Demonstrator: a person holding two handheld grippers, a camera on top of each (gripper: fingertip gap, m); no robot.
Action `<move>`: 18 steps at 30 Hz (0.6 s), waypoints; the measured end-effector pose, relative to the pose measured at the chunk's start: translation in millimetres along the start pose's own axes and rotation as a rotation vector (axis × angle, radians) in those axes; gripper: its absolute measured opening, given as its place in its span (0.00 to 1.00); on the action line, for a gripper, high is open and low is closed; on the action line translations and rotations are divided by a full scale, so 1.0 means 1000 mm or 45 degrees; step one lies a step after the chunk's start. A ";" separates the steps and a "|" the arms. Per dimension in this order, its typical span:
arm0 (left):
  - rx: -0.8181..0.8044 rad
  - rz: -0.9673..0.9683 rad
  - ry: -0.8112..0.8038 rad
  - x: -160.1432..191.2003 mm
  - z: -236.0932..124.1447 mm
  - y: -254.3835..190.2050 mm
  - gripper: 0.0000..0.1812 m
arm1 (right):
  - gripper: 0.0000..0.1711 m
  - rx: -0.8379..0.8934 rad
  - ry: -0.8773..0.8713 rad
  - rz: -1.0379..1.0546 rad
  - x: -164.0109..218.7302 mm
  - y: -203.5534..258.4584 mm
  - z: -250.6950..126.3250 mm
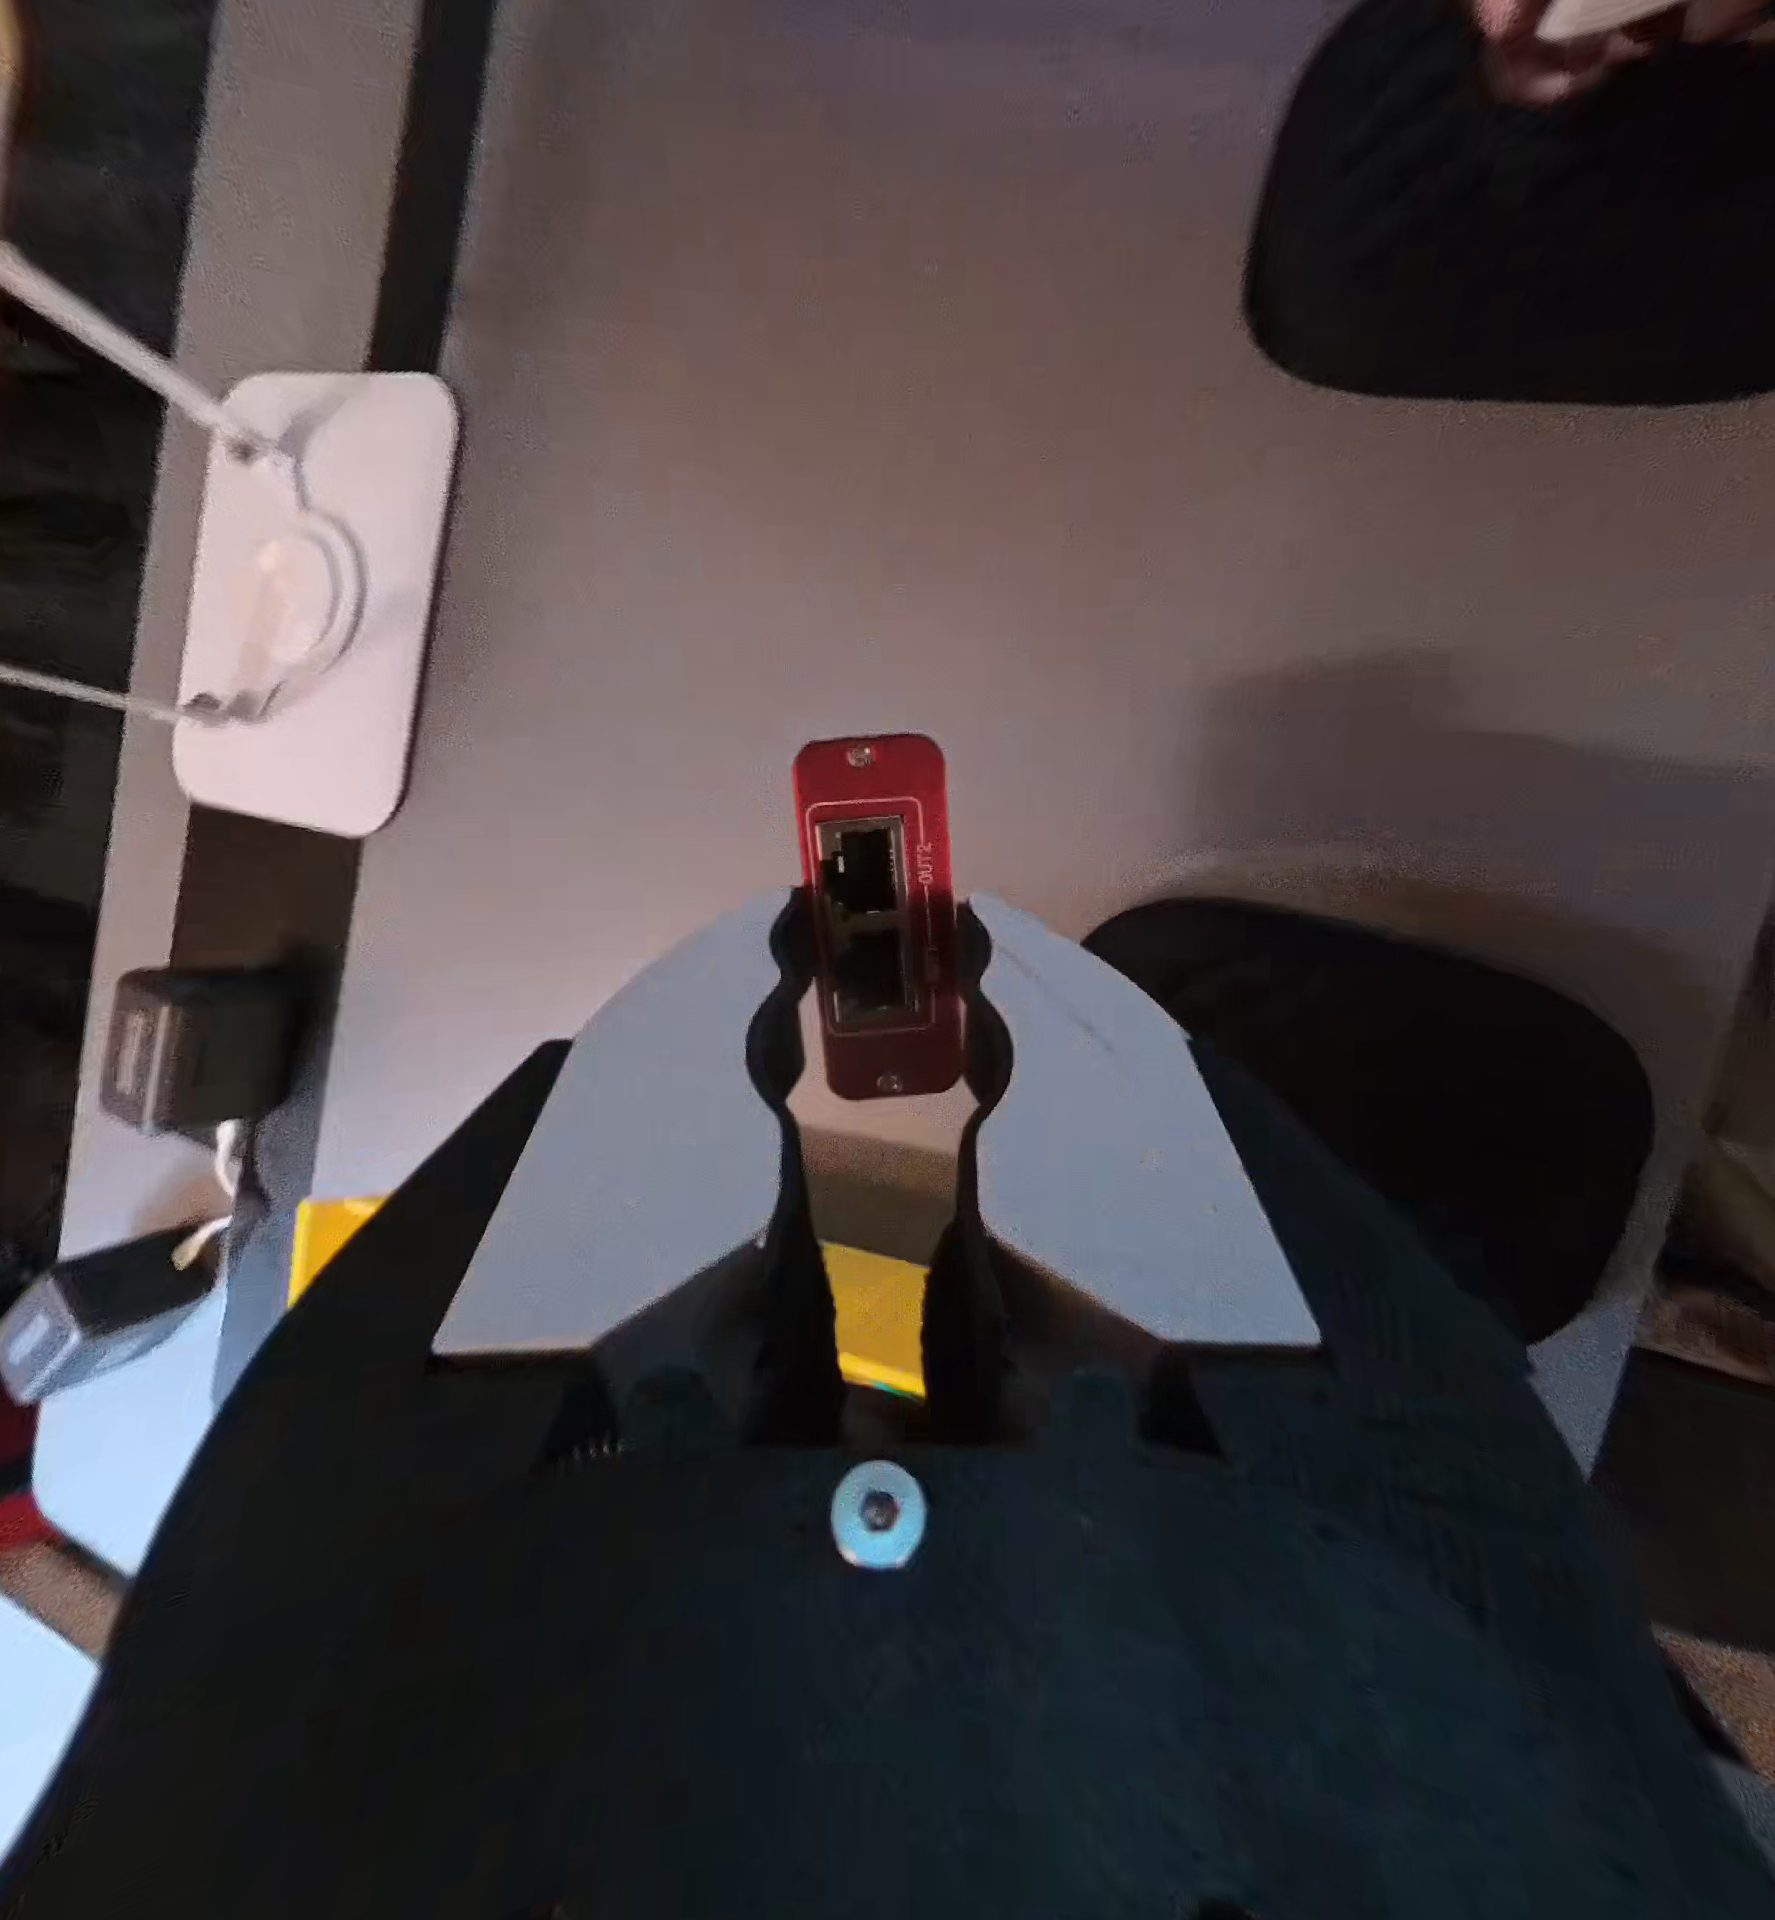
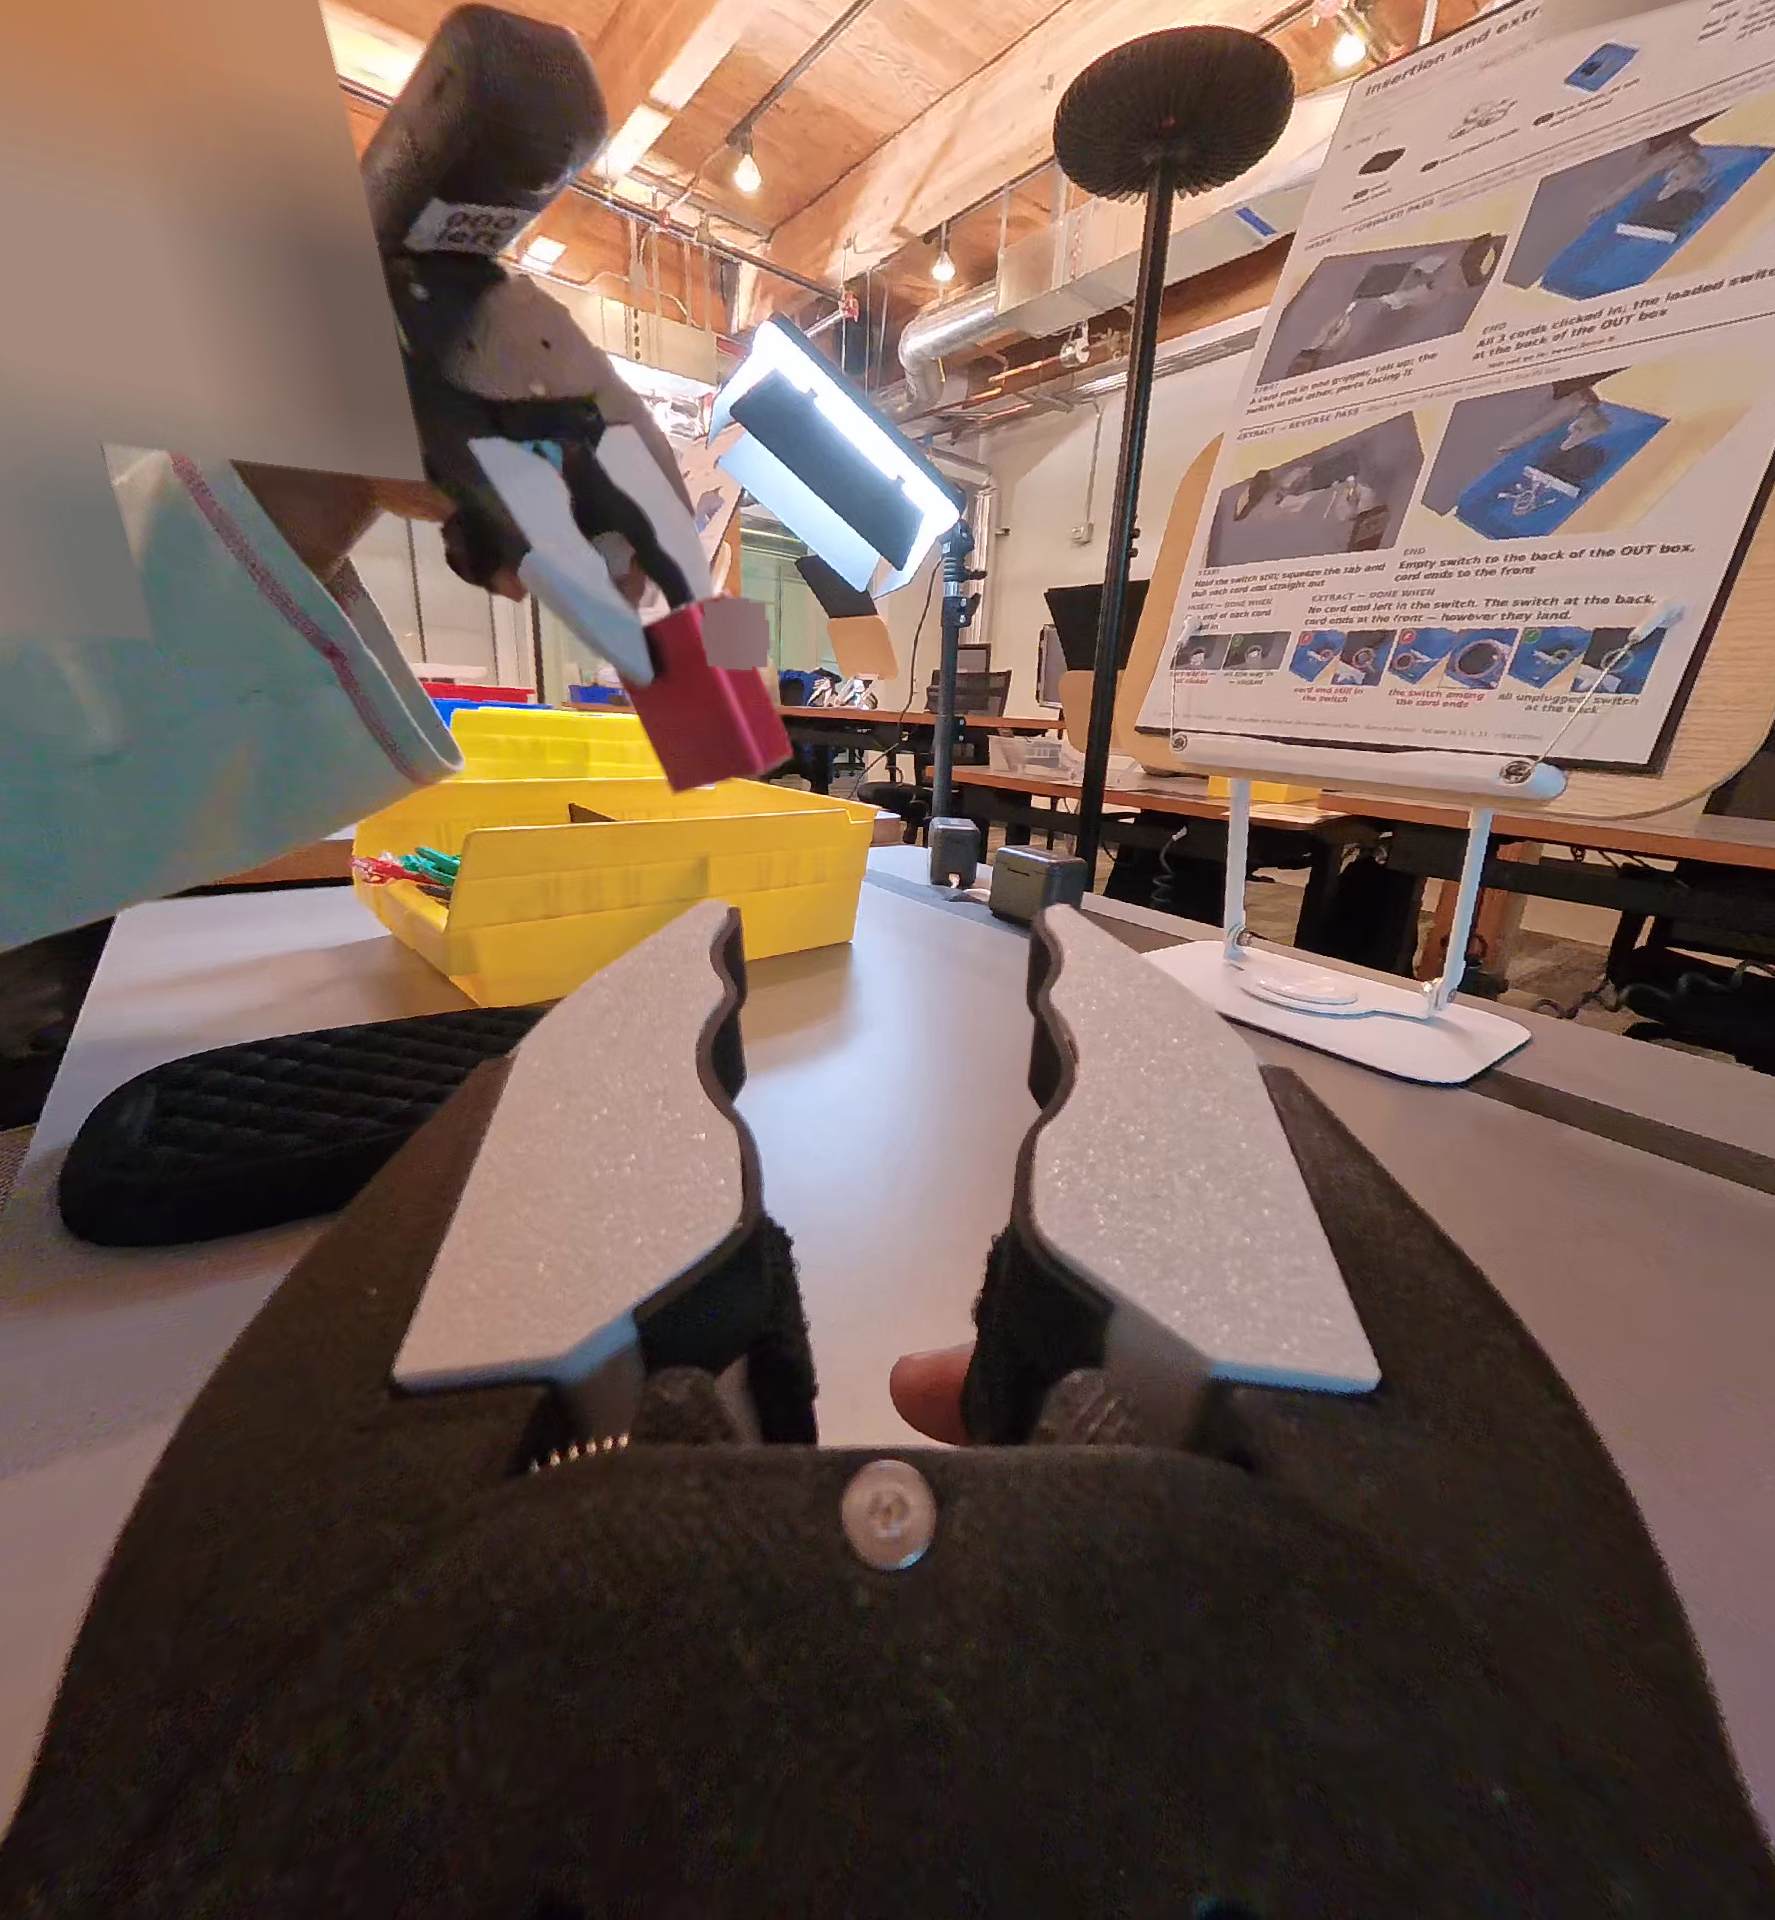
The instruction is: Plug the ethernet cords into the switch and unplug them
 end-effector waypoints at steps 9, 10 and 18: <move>0.555 0.557 0.037 -0.054 0.075 -0.079 0.15 | 0.30 -0.007 -0.012 0.019 0.000 -0.001 -0.001; 0.590 0.605 0.044 -0.057 0.081 -0.085 0.15 | 0.30 -0.008 -0.012 0.019 0.000 -0.001 -0.001; 0.656 0.699 0.031 -0.069 0.113 -0.103 0.15 | 0.30 -0.023 -0.013 0.014 0.000 0.000 -0.001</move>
Point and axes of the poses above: each gripper's, where its closed fingertips meet, z out along the fingers, x out of its underside, y = z × x across the jaws, the point moved 10 cm from there along -z, back along the fingers, and after that the axes turned 10 degrees about z, right-handed, at the moved point
